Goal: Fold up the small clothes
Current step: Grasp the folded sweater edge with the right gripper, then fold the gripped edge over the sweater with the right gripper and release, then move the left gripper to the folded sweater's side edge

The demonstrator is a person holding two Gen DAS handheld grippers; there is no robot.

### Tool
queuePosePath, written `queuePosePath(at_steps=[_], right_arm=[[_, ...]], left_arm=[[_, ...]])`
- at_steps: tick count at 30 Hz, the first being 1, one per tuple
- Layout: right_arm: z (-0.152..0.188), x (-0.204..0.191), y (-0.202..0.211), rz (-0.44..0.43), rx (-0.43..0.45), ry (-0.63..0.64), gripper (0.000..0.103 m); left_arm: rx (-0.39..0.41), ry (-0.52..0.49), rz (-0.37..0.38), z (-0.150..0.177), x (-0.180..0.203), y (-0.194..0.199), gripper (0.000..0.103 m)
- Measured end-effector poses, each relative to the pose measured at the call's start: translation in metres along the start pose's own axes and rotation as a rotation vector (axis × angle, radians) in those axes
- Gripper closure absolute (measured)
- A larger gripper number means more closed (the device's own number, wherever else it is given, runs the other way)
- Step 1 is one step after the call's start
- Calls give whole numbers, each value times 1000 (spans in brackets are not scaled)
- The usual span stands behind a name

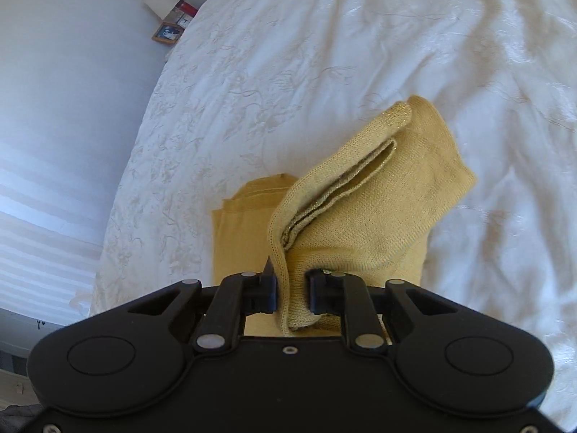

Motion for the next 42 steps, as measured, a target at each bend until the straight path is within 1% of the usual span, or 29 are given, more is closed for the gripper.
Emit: queuePosePath(at_steps=[4, 8, 11, 13, 15, 16, 17, 18, 20, 21, 23, 26, 29, 32, 35, 37, 39, 42], right_arm=[[16, -36, -45, 9, -56, 47, 78], [35, -57, -91, 38, -113, 76, 78], [50, -68, -115, 82, -143, 106, 78], [58, -72, -131, 135, -155, 141, 76], [63, -73, -143, 164, -180, 163, 63], [65, -74, -146, 159, -189, 168, 59], [67, -78, -145, 134, -198, 172, 54], [67, -84, -142, 102, -203, 176, 51], [68, -97, -130, 22, -205, 186, 48], [67, -101, -123, -5, -190, 190, 44], [62, -102, -107, -17, -140, 191, 43], [49, -87, -87, 30, -63, 173, 41], [47, -69, -86, 94, -47, 157, 41], [62, -45, -90, 142, -80, 157, 41], [90, -19, -104, 199, -154, 143, 41], [106, -8, -111, 200, -196, 119, 42], [113, -5, -110, 190, -208, 110, 42], [109, -10, -104, 178, -214, 111, 41]], left_arm=[[-13, 16, -11, 10, -28, 1, 25], [-28, 30, -21, 20, -49, 0, 25], [-36, 43, -22, 28, -62, -1, 25], [-41, 53, -16, 31, -67, -3, 25], [-45, 58, -11, 33, -71, -4, 25], [-46, 58, -8, 33, -73, -4, 25], [-45, 57, -5, 32, -74, -5, 25], [-42, 56, -3, 32, -76, -5, 25], [-36, 56, 2, 29, -78, -5, 25], [-33, 53, 7, 27, -80, -5, 25], [-19, 44, 13, 20, -82, -5, 25], [16, 17, 18, 1, -84, -3, 25], [49, -9, 30, -19, -83, -4, 25], [82, -35, 43, -42, -76, -6, 25], [111, -59, 65, -65, -62, -12, 25], [123, -78, 84, -79, -48, -22, 25], [118, -91, 94, -91, -37, -37, 25], [107, -84, 95, -102, -28, -59, 25]])
Point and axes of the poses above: each gripper's, at about its wrist camera, not at the fingertips, and y roughly against the way its jaws point, x to its right, z to its underside, the point moved 6 cm from there along -y, roughly the way its jaws point, and after that the axes turned 15 degrees about -y, right-handed, at the moved point
